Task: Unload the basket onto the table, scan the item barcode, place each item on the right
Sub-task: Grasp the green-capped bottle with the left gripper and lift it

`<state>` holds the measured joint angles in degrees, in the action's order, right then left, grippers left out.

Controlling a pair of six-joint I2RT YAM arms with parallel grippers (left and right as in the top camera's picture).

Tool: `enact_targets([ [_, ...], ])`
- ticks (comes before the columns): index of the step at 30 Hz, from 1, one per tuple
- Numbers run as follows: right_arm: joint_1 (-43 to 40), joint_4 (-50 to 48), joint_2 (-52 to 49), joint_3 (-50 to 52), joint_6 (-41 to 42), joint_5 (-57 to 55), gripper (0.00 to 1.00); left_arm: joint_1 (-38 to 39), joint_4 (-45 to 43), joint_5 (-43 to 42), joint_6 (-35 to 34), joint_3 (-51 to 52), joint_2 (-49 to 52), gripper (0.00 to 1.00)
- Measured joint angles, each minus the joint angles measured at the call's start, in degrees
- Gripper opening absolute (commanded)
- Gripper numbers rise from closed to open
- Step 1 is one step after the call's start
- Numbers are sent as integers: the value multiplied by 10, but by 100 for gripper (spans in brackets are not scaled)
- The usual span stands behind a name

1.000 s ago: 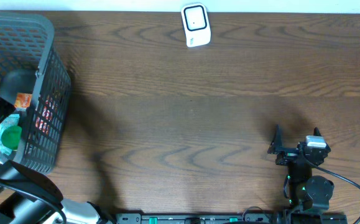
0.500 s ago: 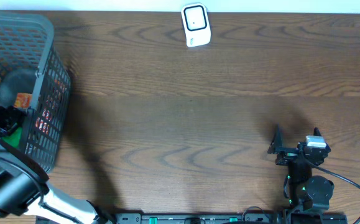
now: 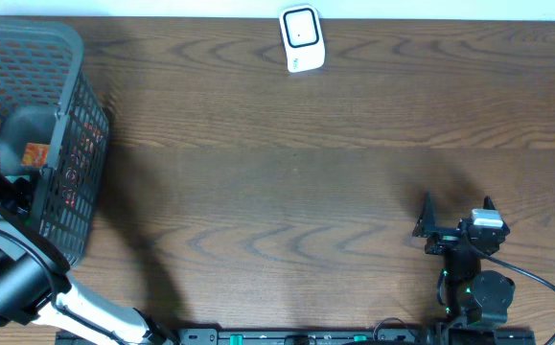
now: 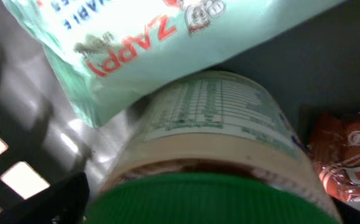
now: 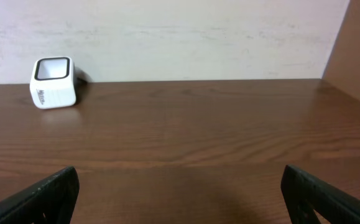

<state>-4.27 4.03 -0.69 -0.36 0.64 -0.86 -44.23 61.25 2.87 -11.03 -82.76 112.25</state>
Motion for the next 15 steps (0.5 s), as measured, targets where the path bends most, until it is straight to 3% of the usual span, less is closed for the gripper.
enact_targets([
  [4,0,0,0,0,0,0,99,0,-1,0,-2,2,0,70],
  [15,0,0,0,0,0,0,99,0,30,0,-1,-14,-1,70],
])
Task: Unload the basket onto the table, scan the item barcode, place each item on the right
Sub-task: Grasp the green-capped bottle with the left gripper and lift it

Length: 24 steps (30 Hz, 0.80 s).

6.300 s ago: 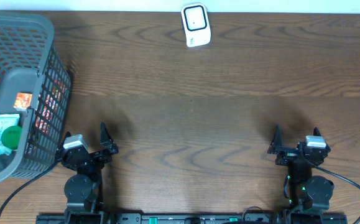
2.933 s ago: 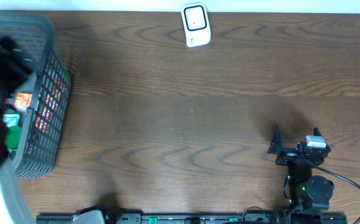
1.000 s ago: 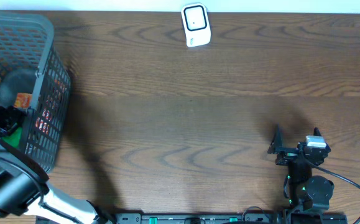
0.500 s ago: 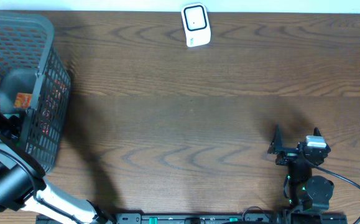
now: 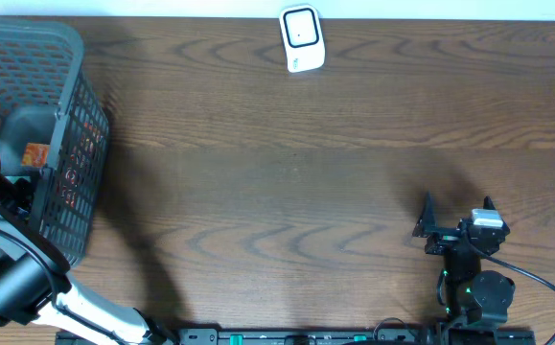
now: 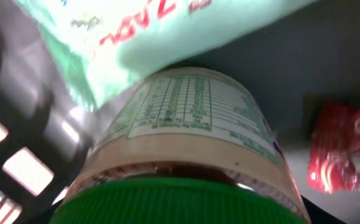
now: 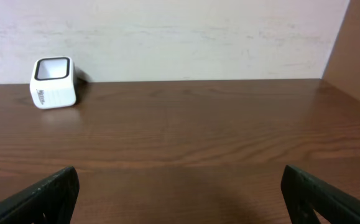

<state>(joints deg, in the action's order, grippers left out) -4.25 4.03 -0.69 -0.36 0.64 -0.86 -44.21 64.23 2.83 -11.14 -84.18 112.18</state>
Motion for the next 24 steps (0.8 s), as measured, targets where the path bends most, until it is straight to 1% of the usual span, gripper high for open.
enact_targets([
  [3,0,0,0,0,0,0,99,0,30,0,-1,-33,0,70],
  [6,0,0,0,0,0,0,99,0,52,-3,-3,-90,-7,70],
  [10,0,0,0,0,0,0,99,0,68,-34,-6,-155,-46,70],
  [17,0,0,0,0,0,0,99,0,44,-149,-9,-232,-168,70],
  [20,0,0,0,0,0,0,99,0,21,-222,-27,-241,-228,70],
  [24,0,0,0,0,0,0,99,10,-8,-295,-58,-243,-285,70],
])
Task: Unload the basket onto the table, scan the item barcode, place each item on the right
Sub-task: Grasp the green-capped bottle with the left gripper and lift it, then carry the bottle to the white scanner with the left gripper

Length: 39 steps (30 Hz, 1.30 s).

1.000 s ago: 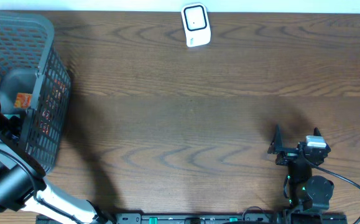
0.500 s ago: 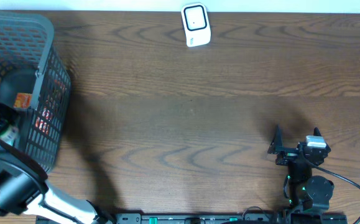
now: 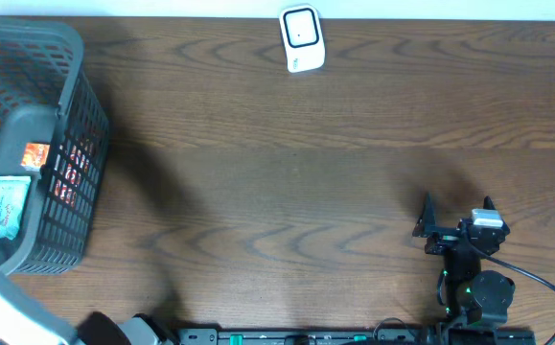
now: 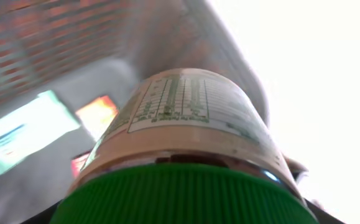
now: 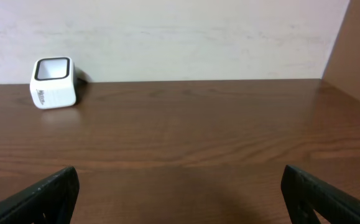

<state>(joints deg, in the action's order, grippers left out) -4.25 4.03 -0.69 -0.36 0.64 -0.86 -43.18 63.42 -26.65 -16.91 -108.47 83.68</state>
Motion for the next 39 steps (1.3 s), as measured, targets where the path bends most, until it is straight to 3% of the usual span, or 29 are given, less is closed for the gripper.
enact_targets([
  [5,0,0,0,0,0,0,99,81,-5,-47,-43,0,-40,70],
  [9,0,0,0,0,0,0,99,196,-8,-57,-75,0,-35,70],
  [20,0,0,0,0,0,0,99,533,-6,50,-140,0,101,70],
  [25,0,0,0,0,0,0,99,607,4,81,-155,0,208,70],
  [31,0,0,0,0,0,0,99,641,13,126,-227,0,330,70],
  [39,0,0,0,0,0,0,99,666,13,187,-337,0,396,70],
])
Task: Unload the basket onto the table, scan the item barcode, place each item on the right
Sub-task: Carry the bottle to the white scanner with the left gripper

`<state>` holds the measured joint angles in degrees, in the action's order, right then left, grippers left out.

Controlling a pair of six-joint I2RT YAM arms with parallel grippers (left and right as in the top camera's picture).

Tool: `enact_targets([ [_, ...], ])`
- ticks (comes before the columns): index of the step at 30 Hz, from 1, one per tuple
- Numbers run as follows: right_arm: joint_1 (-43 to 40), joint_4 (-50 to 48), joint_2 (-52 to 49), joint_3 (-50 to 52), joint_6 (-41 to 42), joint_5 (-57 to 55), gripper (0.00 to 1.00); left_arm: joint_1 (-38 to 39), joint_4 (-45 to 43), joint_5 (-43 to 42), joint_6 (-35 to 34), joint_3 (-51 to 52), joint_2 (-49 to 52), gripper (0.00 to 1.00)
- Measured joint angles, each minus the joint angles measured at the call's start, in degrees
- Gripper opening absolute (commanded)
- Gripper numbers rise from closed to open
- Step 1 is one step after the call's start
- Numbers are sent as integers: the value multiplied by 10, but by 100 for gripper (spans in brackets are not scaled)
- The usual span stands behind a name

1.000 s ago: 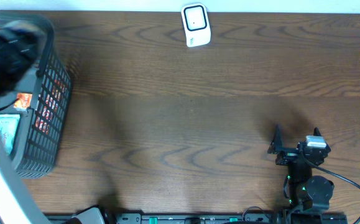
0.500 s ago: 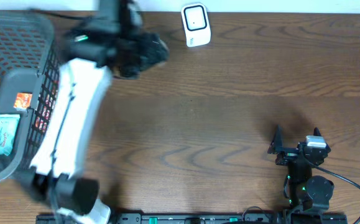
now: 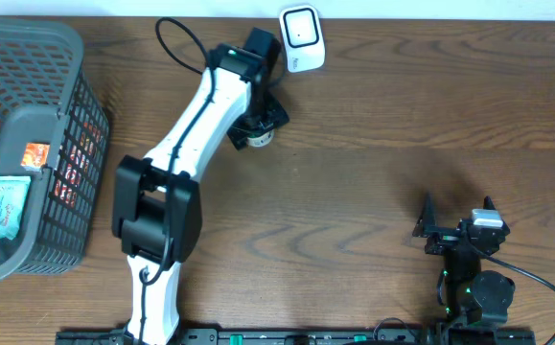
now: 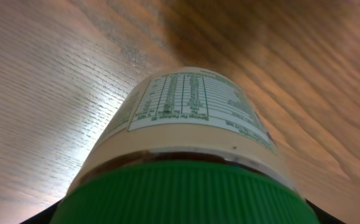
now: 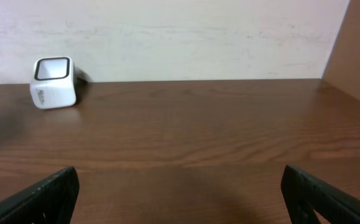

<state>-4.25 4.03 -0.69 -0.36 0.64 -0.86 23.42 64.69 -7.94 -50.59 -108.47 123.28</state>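
My left gripper [image 3: 258, 123] is shut on a jar [image 4: 192, 130] with a green lid and a pale label with a nutrition table. It holds the jar over the table, just below and left of the white barcode scanner [image 3: 302, 38] at the far edge. In the left wrist view the jar fills the frame with wood grain behind it. The scanner [image 5: 53, 82] also shows in the right wrist view, far left. My right gripper [image 3: 455, 222] rests open near the front right of the table, nothing between its fingers [image 5: 49, 193].
A grey mesh basket [image 3: 66, 125] stands at the left edge, holding a pale green packet [image 3: 1, 209] and a red-orange packet [image 3: 34, 155]. The brown wooden table [image 3: 373, 163] stretches between basket, scanner and right arm.
My left arm has come from beyond the left edge near the basket to the far middle of the table, carrying the jar close to the scanner. The right arm has not moved.
My left gripper was down in the basket around the jar, under the green packet. Then the jar sat closer in its grip. Then the jar was lifted above the basket, arm out of the overhead view. Now it hangs beside the scanner.
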Motion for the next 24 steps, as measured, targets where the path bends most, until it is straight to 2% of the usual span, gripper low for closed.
enact_targets([
  [9,0,0,0,0,0,0,99,15,0,11,-32,1,71,70],
  [20,0,0,0,0,0,0,99,38,9,13,-17,20,75,70],
  [22,0,0,0,0,0,0,99,42,9,13,-16,20,75,71],
  [24,0,0,0,0,0,0,99,46,9,14,-16,20,75,77],
])
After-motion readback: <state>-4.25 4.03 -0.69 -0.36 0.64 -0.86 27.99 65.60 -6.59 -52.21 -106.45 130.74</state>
